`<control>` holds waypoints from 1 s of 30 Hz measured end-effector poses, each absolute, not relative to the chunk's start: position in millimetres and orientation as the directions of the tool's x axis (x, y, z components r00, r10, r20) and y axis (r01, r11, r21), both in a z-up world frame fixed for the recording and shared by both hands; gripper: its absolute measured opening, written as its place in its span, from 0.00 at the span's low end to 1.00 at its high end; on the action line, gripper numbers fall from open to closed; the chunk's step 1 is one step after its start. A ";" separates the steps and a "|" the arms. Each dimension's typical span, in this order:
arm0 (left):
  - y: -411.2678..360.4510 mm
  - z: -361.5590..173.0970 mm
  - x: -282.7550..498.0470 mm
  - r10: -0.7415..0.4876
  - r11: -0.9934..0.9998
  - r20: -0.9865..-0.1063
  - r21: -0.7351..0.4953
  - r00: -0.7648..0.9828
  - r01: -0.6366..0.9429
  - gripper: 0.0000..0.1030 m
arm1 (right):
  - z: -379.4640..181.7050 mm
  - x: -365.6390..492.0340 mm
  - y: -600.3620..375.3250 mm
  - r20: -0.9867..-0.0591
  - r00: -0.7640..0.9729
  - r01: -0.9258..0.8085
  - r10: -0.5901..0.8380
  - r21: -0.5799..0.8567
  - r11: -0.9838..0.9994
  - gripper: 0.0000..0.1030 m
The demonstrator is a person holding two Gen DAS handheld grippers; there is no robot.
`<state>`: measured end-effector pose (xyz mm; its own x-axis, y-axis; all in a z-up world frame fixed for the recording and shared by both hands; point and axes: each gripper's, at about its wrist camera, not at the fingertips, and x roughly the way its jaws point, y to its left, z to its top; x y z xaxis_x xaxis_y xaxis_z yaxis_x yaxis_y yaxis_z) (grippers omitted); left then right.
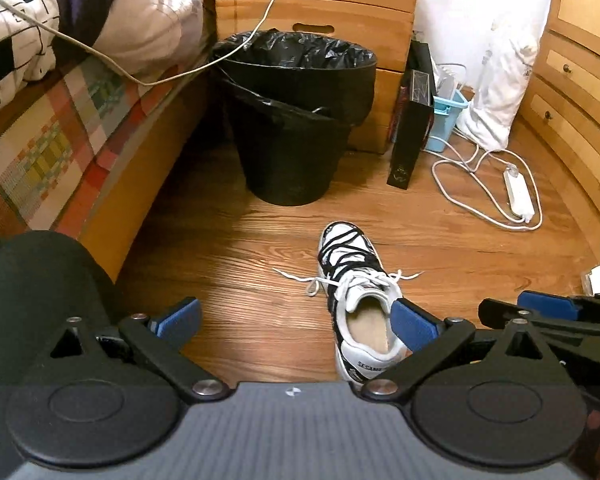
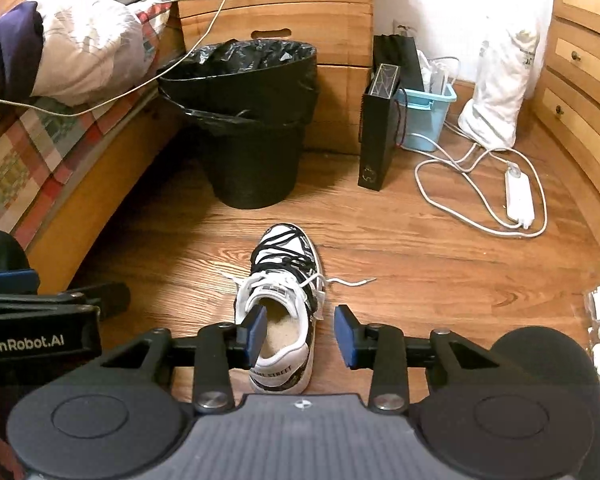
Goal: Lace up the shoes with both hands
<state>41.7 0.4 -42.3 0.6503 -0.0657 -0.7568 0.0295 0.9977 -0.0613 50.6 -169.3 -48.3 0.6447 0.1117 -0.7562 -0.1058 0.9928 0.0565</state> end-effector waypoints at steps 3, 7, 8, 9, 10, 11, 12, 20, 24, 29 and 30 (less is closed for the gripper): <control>-0.6 -44.9 41.5 -0.070 0.997 -0.763 -0.064 0.643 0.033 1.00 | -49.5 49.0 -170.9 -0.758 0.643 -0.103 0.112 0.058 0.993 0.40; -0.9 -48.6 41.6 -0.075 0.997 -0.772 -0.068 0.631 0.035 1.00 | -49.5 47.0 -169.4 -0.755 0.647 -0.109 0.105 0.045 0.993 0.40; -0.9 -49.5 41.6 -0.076 0.997 -0.774 -0.069 0.629 0.036 1.00 | -49.4 46.9 -169.8 -0.755 0.647 -0.107 0.104 0.045 0.993 0.40; -1.0 -50.5 41.7 -0.077 0.997 -0.776 -0.070 0.626 0.036 1.00 | -49.8 47.2 -170.2 -0.757 0.645 -0.106 0.103 0.045 0.993 0.40; -1.1 -51.4 41.7 -0.079 0.997 -0.778 -0.071 0.623 0.037 1.00 | -50.3 47.6 -170.6 -0.759 0.643 -0.105 0.102 0.045 0.994 0.40; -1.1 -52.3 41.8 -0.080 0.997 -0.781 -0.072 0.620 0.038 1.00 | -50.8 48.0 -171.0 -0.761 0.641 -0.104 0.101 0.045 0.994 0.40; -1.2 -53.2 41.8 -0.081 0.997 -0.783 -0.073 0.617 0.038 1.00 | -51.5 48.4 -171.5 -0.764 0.638 -0.103 0.101 0.046 0.994 0.40; -2.2 -56.6 42.5 -0.082 0.997 -0.793 -0.069 0.603 0.045 1.00 | -52.4 50.2 -170.5 -0.766 0.635 -0.108 0.103 0.044 0.993 0.40; -1.8 -57.6 42.3 -0.086 0.996 -0.796 -0.073 0.599 0.045 1.00 | -52.9 49.0 -171.0 -0.763 0.639 -0.102 0.097 0.041 0.994 0.40; -3.2 -59.2 41.1 -0.086 0.996 -0.800 -0.069 0.594 0.051 1.00 | -55.7 47.5 -172.1 -0.769 0.632 -0.099 0.097 0.044 0.994 0.40; -3.1 -59.5 40.9 -0.085 0.996 -0.800 -0.068 0.594 0.051 1.00 | -55.3 47.4 -171.8 -0.768 0.633 -0.099 0.097 0.043 0.994 0.40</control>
<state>40.9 -3.1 -59.5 0.5936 -0.0849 -0.8003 0.0512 0.9964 -0.0677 47.4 -171.8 -55.3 0.6327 0.0966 -0.7684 -0.0991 0.9941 0.0433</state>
